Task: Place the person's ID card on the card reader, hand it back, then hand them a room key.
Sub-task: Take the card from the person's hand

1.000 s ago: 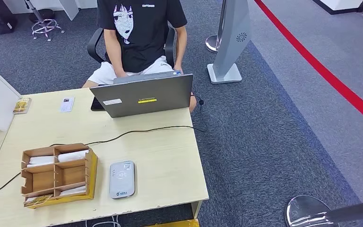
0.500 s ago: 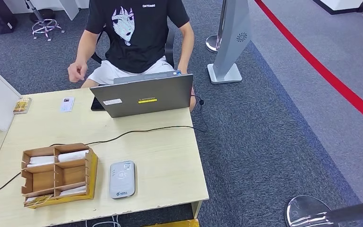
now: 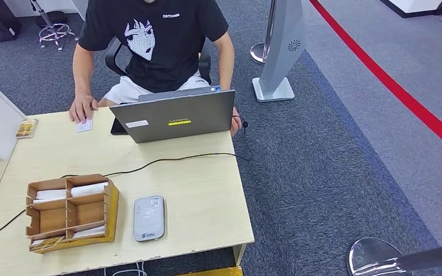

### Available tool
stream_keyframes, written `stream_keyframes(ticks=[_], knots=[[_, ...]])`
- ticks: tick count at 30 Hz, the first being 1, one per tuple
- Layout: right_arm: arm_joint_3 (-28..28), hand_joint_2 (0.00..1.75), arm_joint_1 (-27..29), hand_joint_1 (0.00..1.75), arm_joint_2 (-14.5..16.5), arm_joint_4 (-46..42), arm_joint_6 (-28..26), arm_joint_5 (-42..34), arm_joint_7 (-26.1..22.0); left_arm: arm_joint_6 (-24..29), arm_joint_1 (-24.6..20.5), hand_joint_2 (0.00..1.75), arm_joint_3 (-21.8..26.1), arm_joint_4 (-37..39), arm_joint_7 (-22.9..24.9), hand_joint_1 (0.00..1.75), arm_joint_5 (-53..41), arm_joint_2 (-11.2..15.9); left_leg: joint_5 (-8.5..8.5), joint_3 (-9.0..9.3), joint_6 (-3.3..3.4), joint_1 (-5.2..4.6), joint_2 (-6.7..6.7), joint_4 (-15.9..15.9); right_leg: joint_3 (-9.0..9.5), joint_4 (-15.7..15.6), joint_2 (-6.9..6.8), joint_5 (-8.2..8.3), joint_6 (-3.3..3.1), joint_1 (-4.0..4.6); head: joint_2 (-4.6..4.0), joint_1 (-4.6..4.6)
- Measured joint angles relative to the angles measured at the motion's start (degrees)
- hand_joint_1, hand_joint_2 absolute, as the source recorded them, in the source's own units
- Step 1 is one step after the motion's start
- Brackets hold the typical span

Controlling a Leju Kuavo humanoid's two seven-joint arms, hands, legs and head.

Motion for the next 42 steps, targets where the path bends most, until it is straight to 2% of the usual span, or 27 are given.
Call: stream_keyframes(ticks=[8,16,29,42], knots=[[-0.05,1.75,-0.15,0.00,0.14,-0.58,-0.36,2.15,1.11,5.75,1.21,1.75,-8.48,-11.86,-2.84,0.00,-9.02,-0.28,0.00,0.01,0.00,0.00,0.00,0.00,-0.01,0.00,0.00,0.00,0.00,0.00,0.00,0.00],[-0.05,1.75,-0.23,0.00,0.11,-0.70,-0.47,4.38,1.83,11.35,0.10,1.75,-16.70,-16.05,-2.76,0.00,-20.05,2.19,0.00,0.06,0.00,0.00,0.05,0.00,-0.02,0.00,0.04,0.02,-0.03,0.00,0.00,0.00],[0.15,1.75,-0.49,0.00,-0.97,0.46,-1.33,9.77,2.53,20.48,-6.72,1.75,-32.42,-16.69,0.29,0.00,-42.24,11.16,0.04,0.07,-0.02,0.00,0.07,0.01,0.00,0.00,0.06,0.07,-0.02,0.00,0.00,0.01],[0.93,1.75,-0.83,0.00,-3.46,3.46,-2.31,14.96,2.87,26.29,-15.50,1.75,-47.22,-15.45,4.49,0.00,-62.01,19.22,0.06,0.07,-0.01,0.00,0.07,0.02,-0.02,0.01,0.09,0.08,-0.03,0.00,0.00,0.00]])
